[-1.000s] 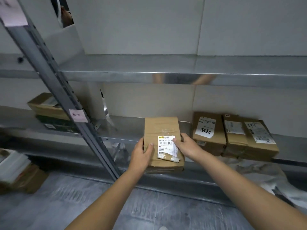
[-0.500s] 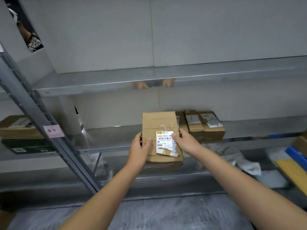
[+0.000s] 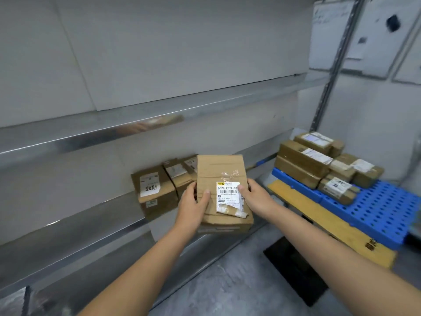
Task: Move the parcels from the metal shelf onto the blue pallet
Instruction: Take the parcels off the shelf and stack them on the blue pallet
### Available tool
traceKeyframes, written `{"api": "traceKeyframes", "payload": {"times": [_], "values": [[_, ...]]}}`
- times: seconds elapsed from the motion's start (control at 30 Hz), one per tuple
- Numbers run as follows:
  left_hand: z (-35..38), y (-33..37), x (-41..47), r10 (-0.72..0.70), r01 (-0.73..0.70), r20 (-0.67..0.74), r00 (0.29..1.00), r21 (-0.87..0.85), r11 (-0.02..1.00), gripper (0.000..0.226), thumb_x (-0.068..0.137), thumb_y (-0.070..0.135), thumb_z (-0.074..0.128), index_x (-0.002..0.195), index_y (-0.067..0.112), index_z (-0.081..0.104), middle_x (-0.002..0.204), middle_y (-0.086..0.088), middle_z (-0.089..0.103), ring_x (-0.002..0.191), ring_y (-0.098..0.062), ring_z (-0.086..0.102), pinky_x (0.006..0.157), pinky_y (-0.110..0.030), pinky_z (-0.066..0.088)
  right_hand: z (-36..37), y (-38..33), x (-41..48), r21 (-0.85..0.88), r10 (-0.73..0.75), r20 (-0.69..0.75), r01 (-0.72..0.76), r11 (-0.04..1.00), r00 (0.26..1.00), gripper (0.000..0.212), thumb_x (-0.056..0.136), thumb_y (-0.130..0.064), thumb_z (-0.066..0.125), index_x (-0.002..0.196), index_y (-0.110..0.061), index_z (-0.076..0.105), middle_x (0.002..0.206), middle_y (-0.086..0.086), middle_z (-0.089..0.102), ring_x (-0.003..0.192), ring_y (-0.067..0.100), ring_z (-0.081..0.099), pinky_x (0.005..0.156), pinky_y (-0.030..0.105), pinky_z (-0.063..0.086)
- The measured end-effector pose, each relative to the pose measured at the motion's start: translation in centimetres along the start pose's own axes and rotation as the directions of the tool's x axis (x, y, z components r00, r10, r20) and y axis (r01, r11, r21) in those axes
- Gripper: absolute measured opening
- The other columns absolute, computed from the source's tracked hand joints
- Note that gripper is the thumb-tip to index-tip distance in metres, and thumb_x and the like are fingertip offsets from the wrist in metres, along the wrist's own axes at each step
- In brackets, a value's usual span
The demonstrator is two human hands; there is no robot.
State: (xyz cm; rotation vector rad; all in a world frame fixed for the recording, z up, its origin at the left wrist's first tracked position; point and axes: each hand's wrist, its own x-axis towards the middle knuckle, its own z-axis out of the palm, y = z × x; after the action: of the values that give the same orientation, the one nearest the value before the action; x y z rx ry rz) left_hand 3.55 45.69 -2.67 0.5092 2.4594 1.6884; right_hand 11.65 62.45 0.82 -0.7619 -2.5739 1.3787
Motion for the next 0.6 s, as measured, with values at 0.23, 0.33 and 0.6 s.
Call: {"api": "traceKeyframes", "payload": {"times": [0.23,0.33,0.6], "values": [[10.3,4.3,-0.4,0.084,-0.084,0.214,0.973,-0.009,0.996,0.043,0.094,0.034,0.057,0.135,0.021,0.049,0.125,0.002,0.060,0.112,-0.016,0.057,0.099,-0.042,0.048,-8.8,6.6,-2.3,0.073,0.128,-0.140,-0.119,0.990,0.982,0.040,0.102,-0.037,0.037,0.138,-0.020,0.041,0.135,-0.002,0.053,0.117,0.017,0.051,0.084,0.028,0.037],[16.1,6.4,-1.0,0.122,-0.115,0.282,0.951,-0.043,0.992,0.040,0.094,0.034,0.058,0.131,0.022,0.051,0.124,0.002,0.061,0.110,-0.013,0.058,0.095,-0.035,0.049,-13.6,10.6,-3.0,0.079,0.188,-0.191,-0.176,0.981,0.963,0.043,0.101,-0.041,0.035,0.140,-0.022,0.038,0.139,-0.002,0.049,0.122,0.019,0.049,0.085,0.029,0.035],[33.0,13.7,-3.3,0.181,-0.157,0.392,0.902,-0.092,0.983,0.030,0.094,0.036,0.057,0.122,0.030,0.051,0.111,0.012,0.061,0.102,-0.009,0.059,0.079,-0.022,0.046,-28.1,21.3,-4.0,0.127,0.256,-0.315,-0.227,0.966,0.914,0.044,0.101,-0.041,0.038,0.140,-0.023,0.039,0.137,0.000,0.051,0.113,0.017,0.051,0.085,0.028,0.035]]}}
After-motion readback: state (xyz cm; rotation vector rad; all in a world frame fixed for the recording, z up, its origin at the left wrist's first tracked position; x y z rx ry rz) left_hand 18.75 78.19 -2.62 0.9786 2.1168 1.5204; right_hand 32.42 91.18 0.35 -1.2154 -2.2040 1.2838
